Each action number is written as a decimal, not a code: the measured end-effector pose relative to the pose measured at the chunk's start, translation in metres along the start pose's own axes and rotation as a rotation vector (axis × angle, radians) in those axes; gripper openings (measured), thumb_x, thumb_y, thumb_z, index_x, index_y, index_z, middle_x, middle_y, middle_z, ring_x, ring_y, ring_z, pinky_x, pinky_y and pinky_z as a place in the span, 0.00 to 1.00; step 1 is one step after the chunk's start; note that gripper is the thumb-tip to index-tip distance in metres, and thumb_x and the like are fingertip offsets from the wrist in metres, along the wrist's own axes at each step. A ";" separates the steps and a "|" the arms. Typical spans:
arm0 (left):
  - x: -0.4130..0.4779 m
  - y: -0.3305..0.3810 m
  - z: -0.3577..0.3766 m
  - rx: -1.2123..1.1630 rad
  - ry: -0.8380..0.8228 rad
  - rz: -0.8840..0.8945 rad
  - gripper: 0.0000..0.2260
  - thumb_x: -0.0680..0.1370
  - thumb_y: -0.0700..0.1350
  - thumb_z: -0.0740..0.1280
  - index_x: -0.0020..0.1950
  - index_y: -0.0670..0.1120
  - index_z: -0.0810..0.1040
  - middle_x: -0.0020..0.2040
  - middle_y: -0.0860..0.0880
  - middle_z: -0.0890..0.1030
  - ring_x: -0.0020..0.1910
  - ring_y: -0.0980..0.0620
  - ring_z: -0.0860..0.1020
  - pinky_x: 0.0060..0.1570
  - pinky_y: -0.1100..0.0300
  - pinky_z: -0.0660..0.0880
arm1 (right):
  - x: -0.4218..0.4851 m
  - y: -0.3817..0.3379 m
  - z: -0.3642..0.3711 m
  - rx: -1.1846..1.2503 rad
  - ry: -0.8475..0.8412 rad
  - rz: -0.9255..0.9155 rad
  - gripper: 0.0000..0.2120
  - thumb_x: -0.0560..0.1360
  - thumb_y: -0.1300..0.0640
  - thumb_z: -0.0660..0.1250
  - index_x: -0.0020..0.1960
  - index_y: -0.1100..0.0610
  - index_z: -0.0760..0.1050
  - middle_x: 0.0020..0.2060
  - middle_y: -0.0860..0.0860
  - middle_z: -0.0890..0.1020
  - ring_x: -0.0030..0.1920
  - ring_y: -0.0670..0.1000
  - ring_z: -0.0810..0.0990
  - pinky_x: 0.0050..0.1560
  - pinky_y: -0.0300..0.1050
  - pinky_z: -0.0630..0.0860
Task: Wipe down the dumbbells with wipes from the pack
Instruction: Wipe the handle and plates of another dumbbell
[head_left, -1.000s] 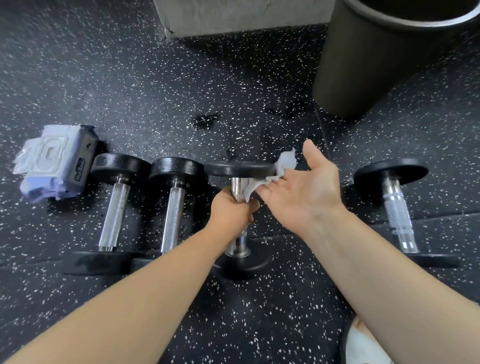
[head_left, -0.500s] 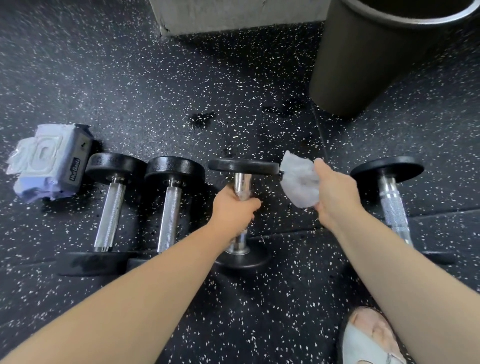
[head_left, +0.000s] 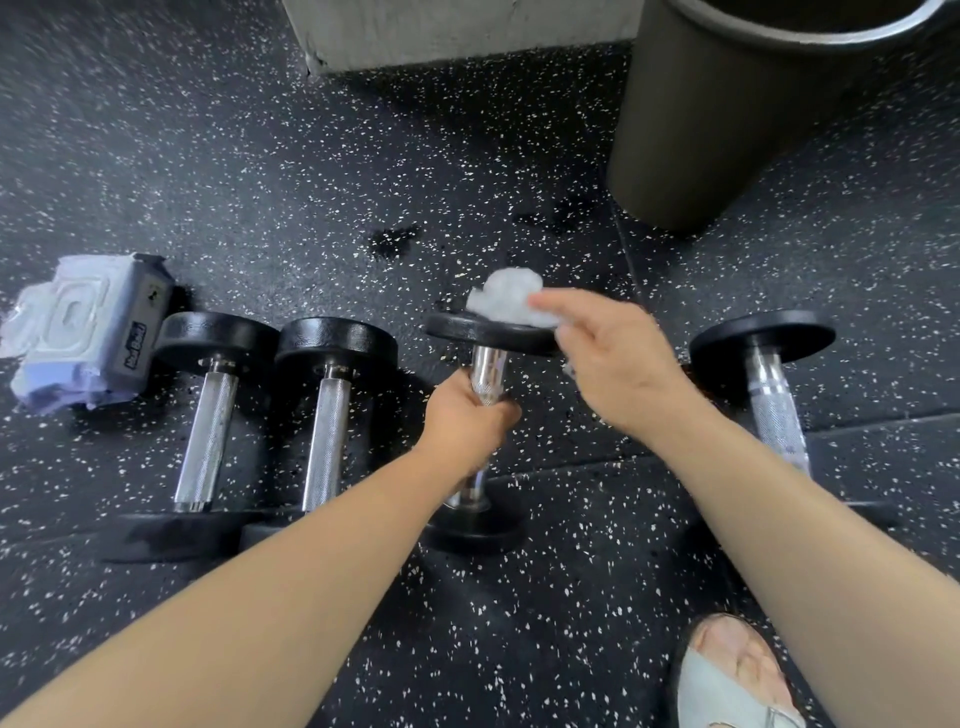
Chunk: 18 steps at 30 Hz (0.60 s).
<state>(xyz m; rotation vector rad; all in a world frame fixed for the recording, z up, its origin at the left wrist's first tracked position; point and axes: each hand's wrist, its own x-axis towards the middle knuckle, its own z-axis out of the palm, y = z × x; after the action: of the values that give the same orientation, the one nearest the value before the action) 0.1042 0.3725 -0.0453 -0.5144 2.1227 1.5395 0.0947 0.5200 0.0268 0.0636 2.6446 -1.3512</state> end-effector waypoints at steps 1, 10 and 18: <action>0.000 -0.001 0.001 0.003 -0.006 0.006 0.10 0.70 0.38 0.72 0.48 0.43 0.73 0.38 0.44 0.77 0.32 0.49 0.74 0.32 0.58 0.72 | -0.002 -0.001 0.002 0.009 -0.083 0.031 0.19 0.81 0.62 0.55 0.67 0.50 0.74 0.42 0.38 0.74 0.33 0.35 0.72 0.39 0.27 0.67; -0.010 -0.003 -0.007 0.016 -0.044 0.127 0.08 0.72 0.33 0.67 0.41 0.42 0.70 0.31 0.43 0.72 0.25 0.53 0.68 0.24 0.64 0.66 | -0.006 -0.026 -0.006 0.119 -0.383 0.002 0.17 0.81 0.62 0.58 0.68 0.53 0.74 0.60 0.40 0.78 0.61 0.33 0.72 0.65 0.29 0.65; -0.017 -0.003 -0.006 0.010 -0.054 0.149 0.06 0.73 0.35 0.67 0.43 0.41 0.70 0.32 0.45 0.72 0.27 0.52 0.69 0.24 0.66 0.68 | 0.024 -0.043 0.005 0.033 -0.541 0.120 0.20 0.80 0.40 0.55 0.45 0.50 0.81 0.42 0.44 0.82 0.43 0.43 0.78 0.52 0.41 0.70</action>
<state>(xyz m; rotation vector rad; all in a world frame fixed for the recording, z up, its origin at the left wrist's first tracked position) 0.1187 0.3667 -0.0366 -0.3136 2.1685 1.6024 0.0670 0.4901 0.0545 -0.1202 2.1331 -1.1704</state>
